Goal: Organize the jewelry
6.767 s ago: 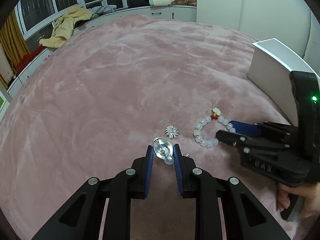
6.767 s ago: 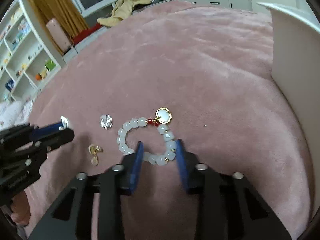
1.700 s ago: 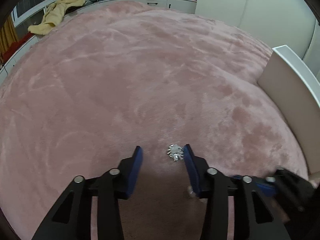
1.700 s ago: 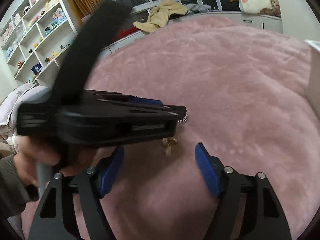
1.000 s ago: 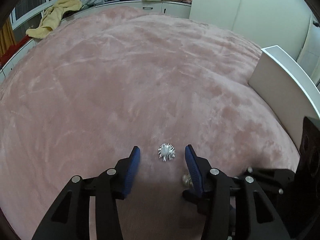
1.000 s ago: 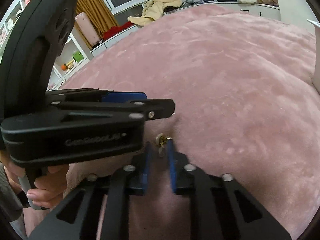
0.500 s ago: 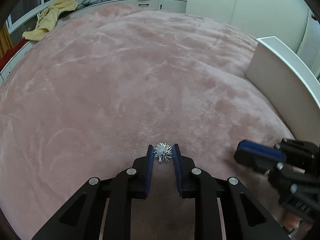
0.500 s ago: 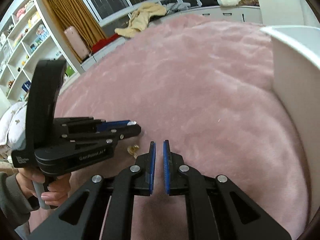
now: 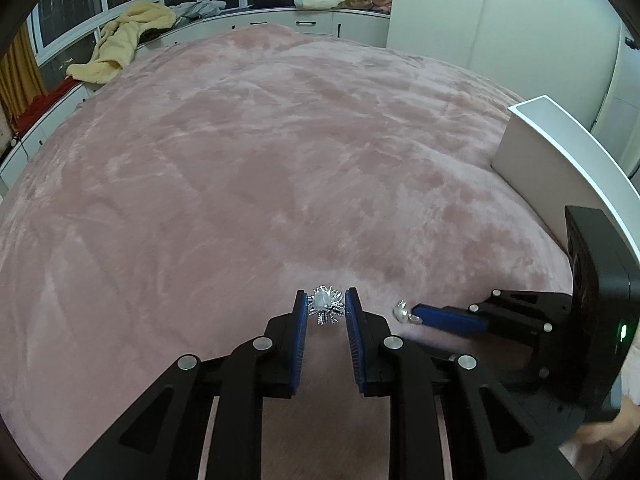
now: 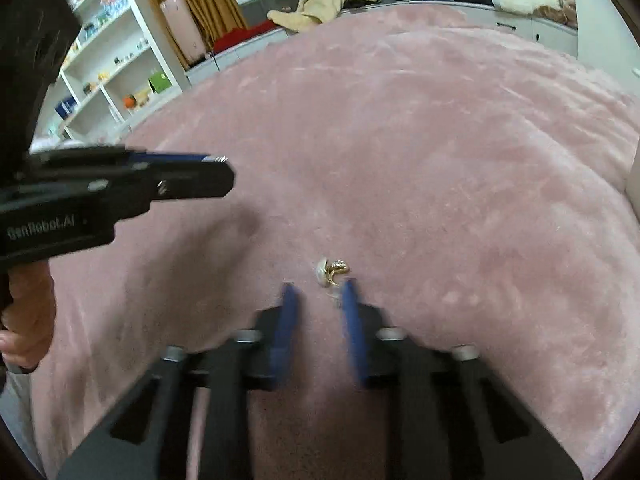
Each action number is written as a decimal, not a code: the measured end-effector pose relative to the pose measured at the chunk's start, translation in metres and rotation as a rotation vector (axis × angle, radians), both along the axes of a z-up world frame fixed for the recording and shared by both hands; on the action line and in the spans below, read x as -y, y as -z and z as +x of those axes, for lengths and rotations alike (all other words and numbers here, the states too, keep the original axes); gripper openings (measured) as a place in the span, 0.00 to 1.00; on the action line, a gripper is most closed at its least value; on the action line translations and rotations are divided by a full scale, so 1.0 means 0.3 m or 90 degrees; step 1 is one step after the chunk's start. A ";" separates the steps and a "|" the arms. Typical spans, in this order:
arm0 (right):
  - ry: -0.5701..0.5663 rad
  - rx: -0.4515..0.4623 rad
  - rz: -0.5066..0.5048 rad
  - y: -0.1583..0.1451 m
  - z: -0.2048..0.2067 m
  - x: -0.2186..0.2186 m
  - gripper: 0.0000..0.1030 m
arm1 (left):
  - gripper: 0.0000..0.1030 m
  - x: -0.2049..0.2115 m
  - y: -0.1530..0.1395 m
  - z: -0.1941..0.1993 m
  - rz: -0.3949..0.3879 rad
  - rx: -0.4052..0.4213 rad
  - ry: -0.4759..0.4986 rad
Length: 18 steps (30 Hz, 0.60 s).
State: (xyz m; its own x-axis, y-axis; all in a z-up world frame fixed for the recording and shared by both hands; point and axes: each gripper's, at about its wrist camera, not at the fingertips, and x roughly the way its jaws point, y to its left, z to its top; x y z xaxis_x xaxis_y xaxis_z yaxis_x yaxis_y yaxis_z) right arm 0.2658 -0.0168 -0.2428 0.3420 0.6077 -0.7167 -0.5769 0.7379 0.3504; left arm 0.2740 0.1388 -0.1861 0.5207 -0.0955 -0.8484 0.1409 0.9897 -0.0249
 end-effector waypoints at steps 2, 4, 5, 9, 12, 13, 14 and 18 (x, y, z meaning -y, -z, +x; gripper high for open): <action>-0.004 0.011 0.006 -0.016 -0.012 0.007 0.05 | 0.23 -0.006 -0.009 -0.011 -0.005 0.002 -0.006; -0.003 0.018 0.006 -0.030 -0.016 0.013 0.05 | 0.23 -0.007 -0.017 -0.030 -0.009 0.004 -0.007; 0.001 0.022 0.004 -0.040 -0.022 0.021 0.05 | 0.23 -0.006 -0.017 -0.039 -0.008 0.004 -0.008; 0.011 0.026 -0.004 -0.059 -0.037 0.028 0.05 | 0.23 -0.004 -0.012 -0.071 -0.009 0.001 -0.008; 0.010 0.040 0.011 -0.082 -0.047 0.025 0.05 | 0.23 -0.005 -0.013 -0.101 -0.011 0.000 -0.011; 0.016 0.035 0.029 -0.093 -0.043 0.035 0.05 | 0.23 -0.005 -0.017 -0.109 -0.010 0.002 -0.009; 0.024 0.035 0.045 -0.111 -0.046 0.050 0.05 | 0.23 -0.005 -0.024 -0.118 -0.009 0.004 -0.007; 0.028 0.069 0.069 -0.231 -0.074 0.094 0.05 | 0.24 -0.012 -0.050 -0.151 -0.022 0.012 -0.009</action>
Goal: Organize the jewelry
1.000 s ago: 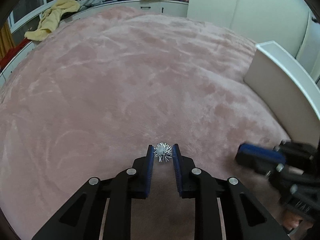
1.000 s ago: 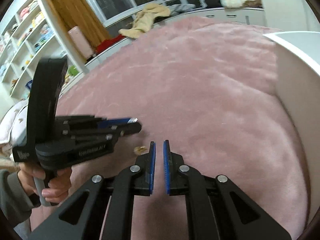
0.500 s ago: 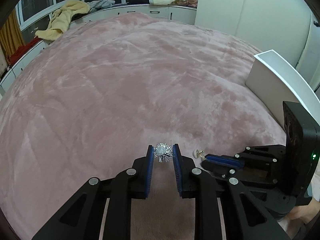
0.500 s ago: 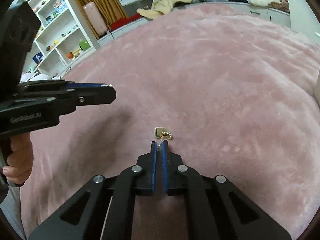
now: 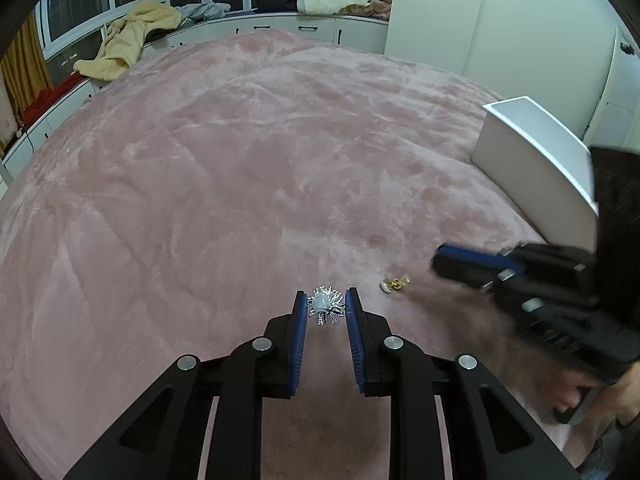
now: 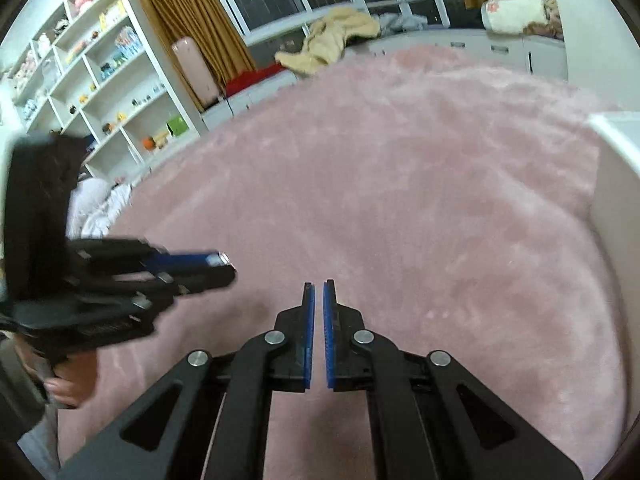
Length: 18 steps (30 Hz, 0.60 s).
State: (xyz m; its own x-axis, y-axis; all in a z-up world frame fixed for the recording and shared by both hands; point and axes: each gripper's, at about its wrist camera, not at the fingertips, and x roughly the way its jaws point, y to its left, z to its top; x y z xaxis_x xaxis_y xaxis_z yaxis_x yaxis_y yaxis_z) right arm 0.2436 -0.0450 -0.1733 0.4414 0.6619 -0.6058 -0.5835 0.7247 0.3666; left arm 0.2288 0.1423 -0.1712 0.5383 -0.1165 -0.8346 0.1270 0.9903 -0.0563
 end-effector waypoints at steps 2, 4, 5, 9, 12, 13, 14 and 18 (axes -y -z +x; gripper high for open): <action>0.005 0.017 0.000 -0.037 -0.013 0.020 0.05 | 0.24 -0.008 -0.004 -0.012 -0.013 0.004 -0.009; 0.008 0.018 -0.022 -0.039 -0.011 0.021 0.05 | 0.24 -0.020 -0.008 -0.029 -0.029 0.009 -0.022; 0.006 0.016 -0.021 -0.033 -0.013 0.020 0.05 | 0.24 -0.022 -0.008 -0.037 -0.035 0.010 -0.023; 0.028 -0.020 -0.046 0.023 0.007 -0.016 0.21 | 0.24 -0.024 -0.010 -0.075 -0.031 0.011 -0.021; 0.028 -0.039 -0.060 0.082 0.040 -0.061 0.50 | 0.24 -0.025 -0.022 -0.097 -0.031 0.010 -0.014; 0.023 -0.046 -0.078 0.112 0.055 -0.089 0.50 | 0.24 -0.024 -0.025 -0.101 -0.032 0.011 -0.013; 0.020 -0.051 -0.086 0.129 0.062 -0.102 0.48 | 0.24 -0.024 -0.030 -0.108 -0.033 0.012 -0.011; 0.003 -0.062 -0.146 0.231 0.068 -0.169 0.26 | 0.24 -0.025 -0.052 -0.130 -0.036 0.019 -0.007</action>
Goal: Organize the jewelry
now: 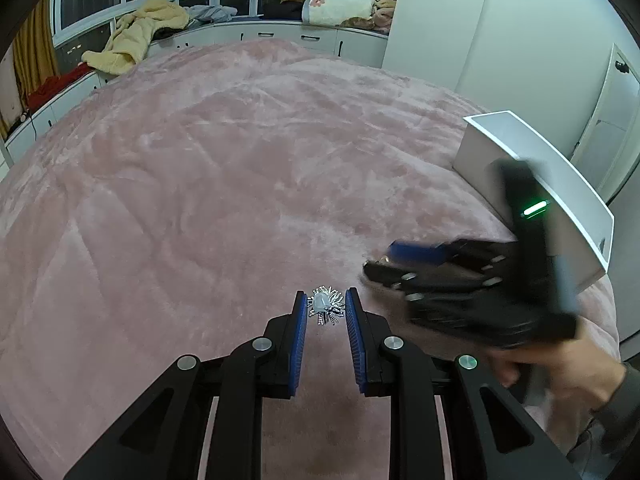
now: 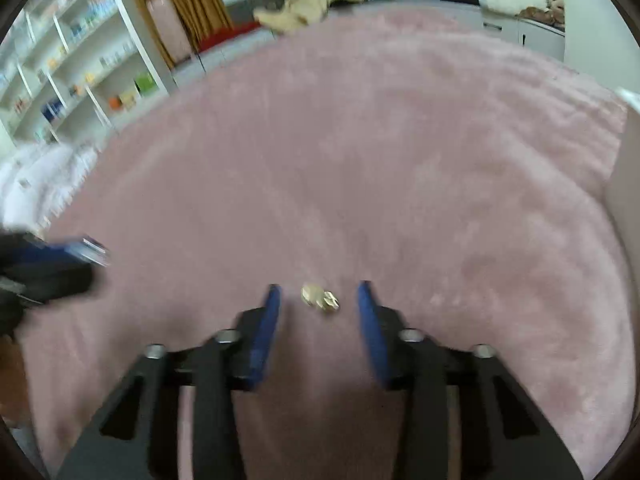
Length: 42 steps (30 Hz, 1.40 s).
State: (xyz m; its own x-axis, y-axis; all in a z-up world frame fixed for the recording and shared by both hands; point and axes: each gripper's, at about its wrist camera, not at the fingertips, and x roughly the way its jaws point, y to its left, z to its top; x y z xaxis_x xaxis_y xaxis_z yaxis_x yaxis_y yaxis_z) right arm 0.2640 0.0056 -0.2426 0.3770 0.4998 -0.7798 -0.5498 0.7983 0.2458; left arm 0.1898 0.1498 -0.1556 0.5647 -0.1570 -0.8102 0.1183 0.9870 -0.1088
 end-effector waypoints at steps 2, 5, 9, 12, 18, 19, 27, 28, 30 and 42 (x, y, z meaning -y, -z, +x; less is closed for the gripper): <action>-0.002 0.011 0.008 -0.001 -0.014 0.002 0.19 | 0.24 0.003 -0.007 -0.006 0.003 0.002 0.002; -0.020 0.016 0.036 -0.029 -0.020 0.015 0.18 | 0.24 0.004 -0.012 -0.008 0.004 0.005 0.006; -0.017 0.031 0.047 -0.071 -0.033 0.051 0.18 | 0.24 0.008 -0.015 -0.010 -0.001 0.004 -0.001; -0.011 0.052 0.054 -0.135 -0.046 0.077 0.18 | 0.24 0.014 -0.023 -0.010 -0.001 0.005 0.004; 0.004 0.107 0.052 -0.289 -0.073 0.180 0.18 | 0.24 0.051 -0.065 -0.014 -0.008 0.024 0.016; 0.011 0.115 0.053 -0.317 -0.079 0.207 0.18 | 0.24 0.060 -0.071 -0.014 -0.008 0.027 0.017; 0.059 0.164 0.037 -0.480 -0.114 0.407 0.18 | 0.24 0.184 -0.156 -0.014 -0.022 0.061 0.049; 0.064 0.168 0.030 -0.494 -0.118 0.429 0.18 | 0.24 0.204 -0.168 -0.013 -0.023 0.065 0.055; 0.076 0.175 0.026 -0.524 -0.132 0.476 0.17 | 0.24 0.248 -0.194 -0.009 -0.026 0.075 0.068; 0.170 0.202 0.009 -0.614 -0.213 0.831 0.18 | 0.24 0.559 -0.316 0.011 -0.030 0.120 0.155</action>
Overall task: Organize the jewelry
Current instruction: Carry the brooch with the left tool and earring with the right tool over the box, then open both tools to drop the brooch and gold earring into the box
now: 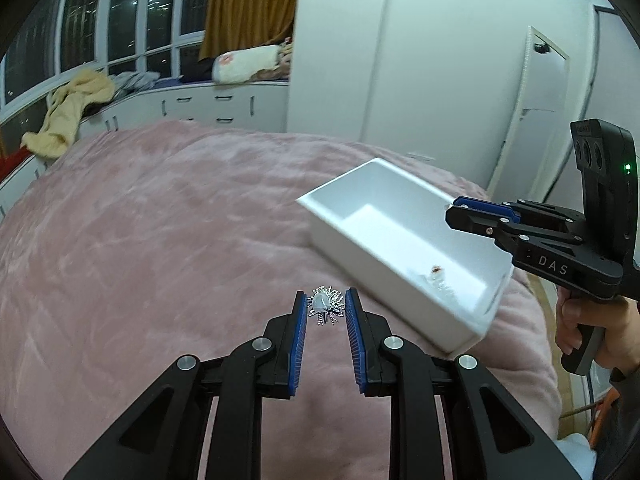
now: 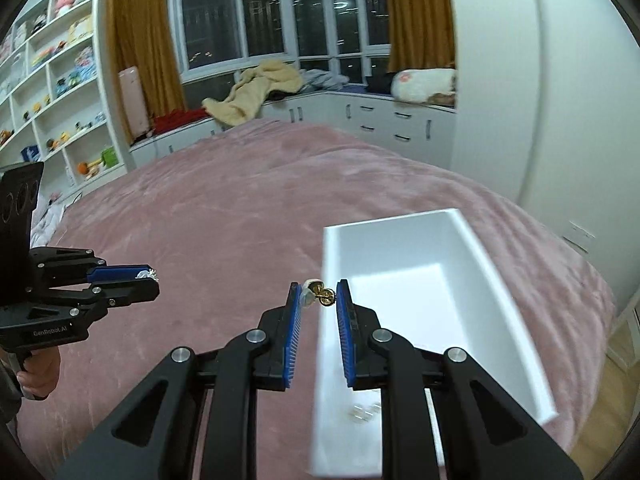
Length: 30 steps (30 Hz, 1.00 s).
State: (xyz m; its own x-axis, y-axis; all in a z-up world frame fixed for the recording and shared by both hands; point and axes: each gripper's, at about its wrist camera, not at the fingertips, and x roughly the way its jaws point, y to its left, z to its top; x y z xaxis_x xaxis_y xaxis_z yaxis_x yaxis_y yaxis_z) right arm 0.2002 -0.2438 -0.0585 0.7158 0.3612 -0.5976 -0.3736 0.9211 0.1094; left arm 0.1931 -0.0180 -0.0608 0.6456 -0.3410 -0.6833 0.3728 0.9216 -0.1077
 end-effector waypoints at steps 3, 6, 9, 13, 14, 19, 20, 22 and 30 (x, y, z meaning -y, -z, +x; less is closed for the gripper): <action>0.024 -0.001 0.003 0.003 -0.008 0.091 0.18 | 0.24 0.092 -0.009 0.013 0.003 0.004 0.022; 0.045 -0.008 0.009 0.017 -0.015 0.175 0.18 | 0.24 0.176 -0.013 0.021 0.007 0.007 0.041; 0.058 -0.016 0.012 0.039 -0.024 0.237 0.18 | 0.24 0.253 -0.013 0.035 0.006 0.007 0.057; 0.062 -0.032 0.009 0.077 -0.026 0.270 0.18 | 0.24 0.349 0.003 0.069 0.011 0.005 0.077; 0.060 -0.035 0.006 0.087 -0.024 0.275 0.18 | 0.24 0.376 0.010 0.080 0.012 0.002 0.081; 0.059 -0.058 0.010 0.149 -0.011 0.302 0.18 | 0.24 0.464 0.050 0.137 0.014 -0.013 0.092; 0.059 -0.060 0.010 0.155 -0.009 0.305 0.18 | 0.24 0.472 0.059 0.148 0.014 -0.017 0.094; 0.054 -0.068 0.011 0.176 -0.003 0.312 0.17 | 0.24 0.500 0.083 0.169 0.013 -0.026 0.098; 0.038 -0.080 0.011 0.218 0.020 0.322 0.18 | 0.24 0.561 0.190 0.245 0.012 -0.059 0.102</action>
State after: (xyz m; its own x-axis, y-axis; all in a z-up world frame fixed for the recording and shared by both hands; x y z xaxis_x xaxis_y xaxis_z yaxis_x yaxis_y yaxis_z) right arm 0.2063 -0.3404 -0.1238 0.6566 0.3315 -0.6775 -0.3007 0.9388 0.1679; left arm 0.2666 -0.1863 -0.1179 0.5177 -0.4205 -0.7451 0.5041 0.8536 -0.1315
